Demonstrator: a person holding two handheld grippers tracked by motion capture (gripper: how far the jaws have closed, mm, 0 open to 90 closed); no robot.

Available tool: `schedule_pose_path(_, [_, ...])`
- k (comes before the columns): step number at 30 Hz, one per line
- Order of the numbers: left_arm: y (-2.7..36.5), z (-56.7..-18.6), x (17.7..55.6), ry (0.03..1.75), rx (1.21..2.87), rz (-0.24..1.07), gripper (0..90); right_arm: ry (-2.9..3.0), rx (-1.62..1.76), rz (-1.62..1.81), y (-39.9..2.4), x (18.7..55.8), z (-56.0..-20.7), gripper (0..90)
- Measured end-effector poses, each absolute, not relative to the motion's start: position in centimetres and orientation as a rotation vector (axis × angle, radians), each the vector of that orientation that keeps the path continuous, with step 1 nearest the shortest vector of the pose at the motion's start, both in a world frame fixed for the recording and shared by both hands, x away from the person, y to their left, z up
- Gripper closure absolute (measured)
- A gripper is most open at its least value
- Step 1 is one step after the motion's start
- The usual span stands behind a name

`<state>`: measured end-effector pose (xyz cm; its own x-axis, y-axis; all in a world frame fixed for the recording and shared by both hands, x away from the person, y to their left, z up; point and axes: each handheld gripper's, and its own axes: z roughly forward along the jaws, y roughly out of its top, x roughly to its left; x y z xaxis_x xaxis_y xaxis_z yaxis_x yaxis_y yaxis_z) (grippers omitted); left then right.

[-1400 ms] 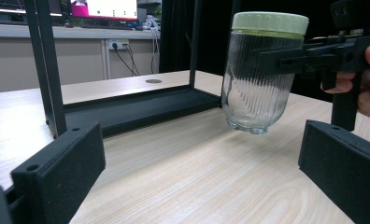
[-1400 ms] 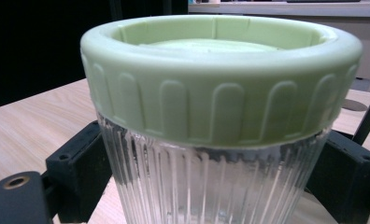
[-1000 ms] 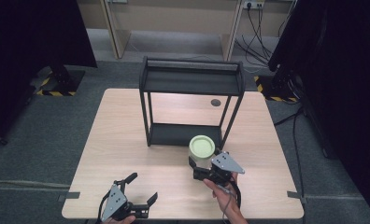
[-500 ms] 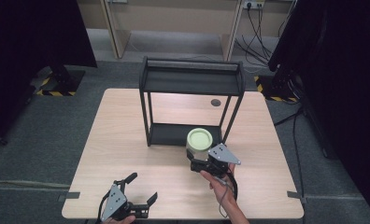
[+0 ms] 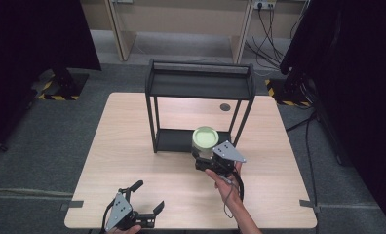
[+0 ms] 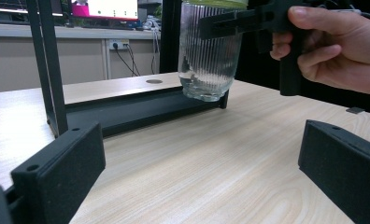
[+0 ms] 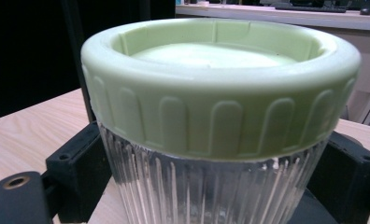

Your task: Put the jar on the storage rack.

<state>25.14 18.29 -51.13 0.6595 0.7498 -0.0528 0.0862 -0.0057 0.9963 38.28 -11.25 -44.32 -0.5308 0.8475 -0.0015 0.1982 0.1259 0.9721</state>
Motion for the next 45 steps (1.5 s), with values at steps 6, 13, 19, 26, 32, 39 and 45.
schedule_pose_path(6, [18.3,-51.1,25.1,0.726,1.507,0.603,0.0,1.825,1.018,1.409,-10.8,39.3,-44.4,11.6])
schedule_pose_path(13, [18.3,-51.1,25.2,0.727,1.507,0.604,0.0,1.816,1.055,1.387,-10.4,40.8,-44.8,11.6])
schedule_pose_path(19, [18.3,-51.1,25.1,0.724,1.508,0.602,0.1,1.809,1.072,1.375,-9.9,42.0,-44.9,11.6])
schedule_pose_path(26, [18.3,-51.1,25.1,0.722,1.507,0.602,0.1,1.807,1.085,1.364,-9.2,43.0,-45.2,11.6])
schedule_pose_path(32, [18.4,-51.1,25.1,0.722,1.506,0.601,0.1,1.803,1.107,1.361,-8.7,44.0,-45.6,11.6])
schedule_pose_path(39, [18.4,-51.0,25.1,0.721,1.505,0.600,0.0,1.803,1.123,1.344,-8.1,45.0,-46.1,11.6])
schedule_pose_path(45, [18.4,-51.0,25.1,0.719,1.504,0.601,0.0,1.797,1.132,1.327,-7.8,45.6,-46.4,11.5])
